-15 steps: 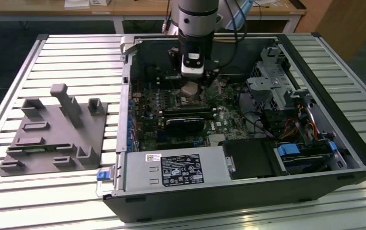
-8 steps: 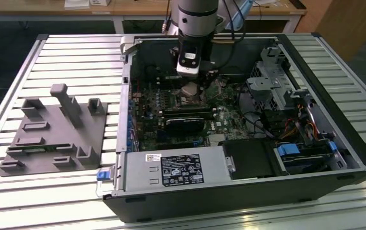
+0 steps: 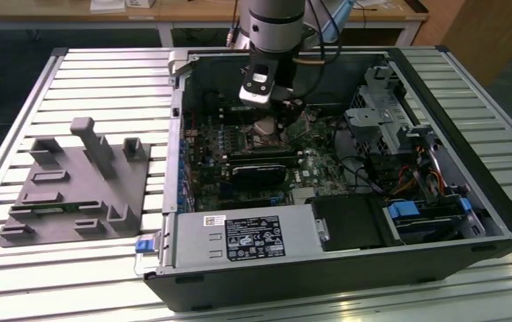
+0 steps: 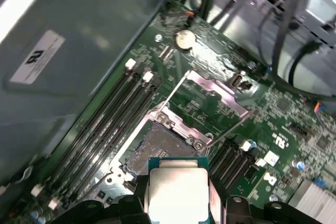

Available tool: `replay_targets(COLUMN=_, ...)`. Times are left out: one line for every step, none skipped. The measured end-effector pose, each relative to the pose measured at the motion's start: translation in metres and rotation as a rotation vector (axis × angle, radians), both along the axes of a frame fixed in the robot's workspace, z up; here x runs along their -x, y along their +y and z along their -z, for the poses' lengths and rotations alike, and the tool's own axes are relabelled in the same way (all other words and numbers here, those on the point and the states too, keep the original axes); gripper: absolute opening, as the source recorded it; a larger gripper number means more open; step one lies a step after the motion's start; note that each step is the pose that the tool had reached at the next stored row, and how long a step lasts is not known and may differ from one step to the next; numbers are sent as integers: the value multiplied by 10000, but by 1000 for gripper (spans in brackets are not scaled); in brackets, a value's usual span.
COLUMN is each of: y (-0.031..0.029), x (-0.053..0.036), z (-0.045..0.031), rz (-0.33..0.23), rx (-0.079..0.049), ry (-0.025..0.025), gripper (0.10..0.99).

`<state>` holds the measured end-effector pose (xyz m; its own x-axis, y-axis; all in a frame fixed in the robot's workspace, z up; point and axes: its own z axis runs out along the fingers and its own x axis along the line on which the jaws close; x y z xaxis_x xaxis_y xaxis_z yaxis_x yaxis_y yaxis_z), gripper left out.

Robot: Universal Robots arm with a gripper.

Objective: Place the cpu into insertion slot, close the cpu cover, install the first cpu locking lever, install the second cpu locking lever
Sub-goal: 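Place the cpu into insertion slot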

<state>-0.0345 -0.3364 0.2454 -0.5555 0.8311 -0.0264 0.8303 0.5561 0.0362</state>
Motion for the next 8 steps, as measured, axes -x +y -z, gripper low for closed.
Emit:
replay_targets(y=0, x=0, z=4, rz=179, rx=0, ry=-1, gripper=537)
replay_targets(y=0, x=0, z=8, rz=358, rx=1, ry=-1, gripper=537)
replay_targets(y=0, x=0, z=12, rz=539, rx=1, ry=0, gripper=537)
replay_targets(y=0, x=0, z=17, rz=734, rx=2, ry=0, gripper=537)
replay_targets(y=0, x=0, z=20, rz=915, rx=2, ry=0, gripper=537)
replay_targets(y=0, x=0, z=24, rz=1095, rx=2, ry=0, gripper=537)
replay_targets(y=0, x=0, z=27, rz=1274, rx=3, ry=0, gripper=537)
replay_targets(y=0, x=0, z=31, rz=1460, rx=3, ry=0, gripper=537)
